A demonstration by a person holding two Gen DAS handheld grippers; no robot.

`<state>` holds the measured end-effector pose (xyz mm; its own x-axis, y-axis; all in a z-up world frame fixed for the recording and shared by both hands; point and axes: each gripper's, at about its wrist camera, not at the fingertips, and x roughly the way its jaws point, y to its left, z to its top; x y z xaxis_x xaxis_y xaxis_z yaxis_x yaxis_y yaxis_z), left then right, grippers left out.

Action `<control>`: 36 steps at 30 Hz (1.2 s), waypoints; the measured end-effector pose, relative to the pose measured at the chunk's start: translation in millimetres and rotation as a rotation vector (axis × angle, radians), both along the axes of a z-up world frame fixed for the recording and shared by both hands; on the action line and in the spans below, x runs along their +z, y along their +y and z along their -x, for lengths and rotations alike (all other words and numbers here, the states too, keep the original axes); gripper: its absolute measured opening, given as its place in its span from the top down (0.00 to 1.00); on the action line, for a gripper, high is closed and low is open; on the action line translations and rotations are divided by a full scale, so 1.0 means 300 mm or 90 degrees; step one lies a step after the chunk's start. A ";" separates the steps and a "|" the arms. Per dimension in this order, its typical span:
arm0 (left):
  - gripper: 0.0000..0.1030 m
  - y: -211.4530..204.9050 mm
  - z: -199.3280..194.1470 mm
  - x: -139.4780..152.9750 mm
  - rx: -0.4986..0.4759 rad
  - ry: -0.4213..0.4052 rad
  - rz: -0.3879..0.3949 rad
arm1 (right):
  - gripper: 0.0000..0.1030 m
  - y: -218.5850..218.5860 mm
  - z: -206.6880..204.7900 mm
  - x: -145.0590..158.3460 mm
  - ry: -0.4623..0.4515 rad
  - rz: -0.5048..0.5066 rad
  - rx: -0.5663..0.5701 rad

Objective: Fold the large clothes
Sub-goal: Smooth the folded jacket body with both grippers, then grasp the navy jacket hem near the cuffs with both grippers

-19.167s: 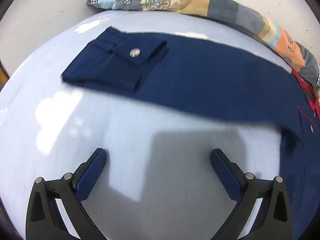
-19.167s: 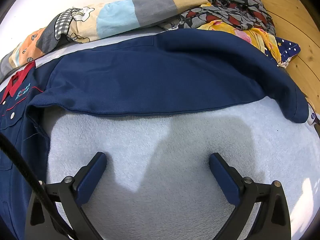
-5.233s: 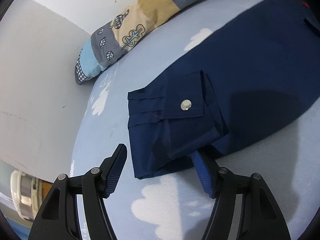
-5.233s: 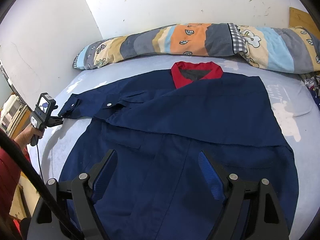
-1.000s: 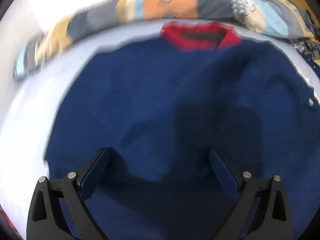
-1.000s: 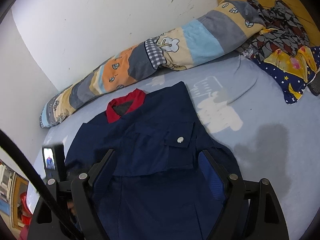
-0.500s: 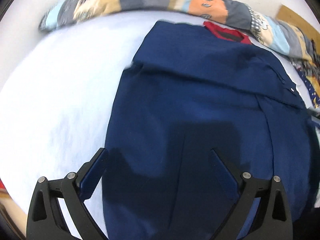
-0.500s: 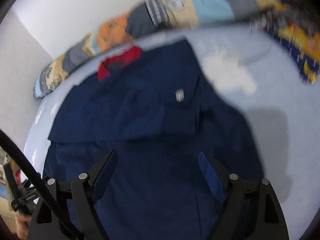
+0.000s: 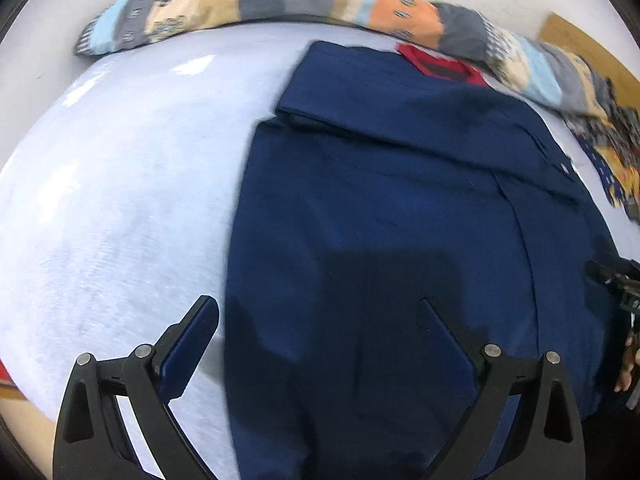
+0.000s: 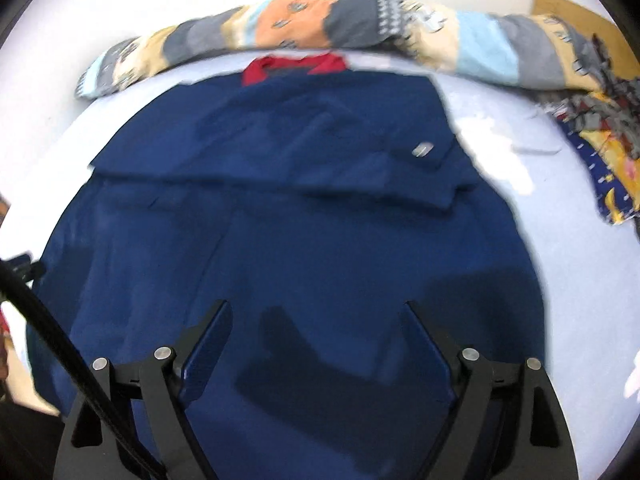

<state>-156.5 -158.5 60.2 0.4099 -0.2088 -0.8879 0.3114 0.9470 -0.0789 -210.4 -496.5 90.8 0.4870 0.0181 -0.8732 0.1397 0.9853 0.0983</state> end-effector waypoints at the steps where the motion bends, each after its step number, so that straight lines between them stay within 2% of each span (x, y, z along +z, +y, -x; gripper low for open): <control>1: 0.04 -0.014 0.002 -0.016 -0.012 0.013 0.001 | 0.14 0.019 0.011 -0.021 0.013 -0.014 0.006; 4: 0.04 -0.049 0.016 -0.081 -0.036 0.057 -0.035 | 0.10 0.064 0.046 -0.068 0.044 -0.033 0.020; 6: 0.04 -0.045 0.038 -0.075 -0.053 0.042 -0.047 | 0.10 0.082 0.053 -0.064 0.043 -0.013 0.031; 10: 0.04 0.058 0.071 -0.020 -0.035 0.026 0.017 | 0.10 0.043 0.097 -0.003 0.002 -0.024 0.020; 14: 0.04 0.190 0.069 -0.012 0.024 0.030 0.023 | 0.10 -0.020 0.167 0.028 -0.017 -0.049 -0.018; 20: 0.04 0.319 0.090 -0.029 0.052 0.065 0.062 | 0.10 -0.146 0.260 0.106 -0.063 -0.104 -0.085; 21: 0.06 0.332 0.108 -0.038 0.049 0.068 0.070 | 0.10 -0.174 0.283 0.112 -0.068 -0.108 -0.102; 22: 0.19 0.340 0.123 -0.052 0.043 0.072 0.080 | 0.10 -0.197 0.306 0.114 -0.068 -0.110 -0.116; 23: 0.30 0.342 0.129 -0.056 0.035 0.077 0.086 | 0.10 -0.221 0.325 0.111 -0.068 -0.114 -0.133; 24: 0.31 0.335 0.129 -0.061 0.030 0.077 0.090 | 0.10 -0.253 0.353 0.101 -0.064 -0.127 -0.154; 28: 0.31 0.291 0.126 -0.088 0.024 0.080 0.098 | 0.10 -0.335 0.427 0.055 -0.045 -0.183 -0.215; 32: 0.31 0.290 0.179 -0.099 0.022 0.087 0.117 | 0.10 -0.397 0.502 0.009 -0.016 -0.205 -0.262; 36: 0.31 0.285 0.223 -0.111 0.023 0.100 0.146 | 0.10 -0.432 0.572 -0.056 0.004 -0.281 -0.293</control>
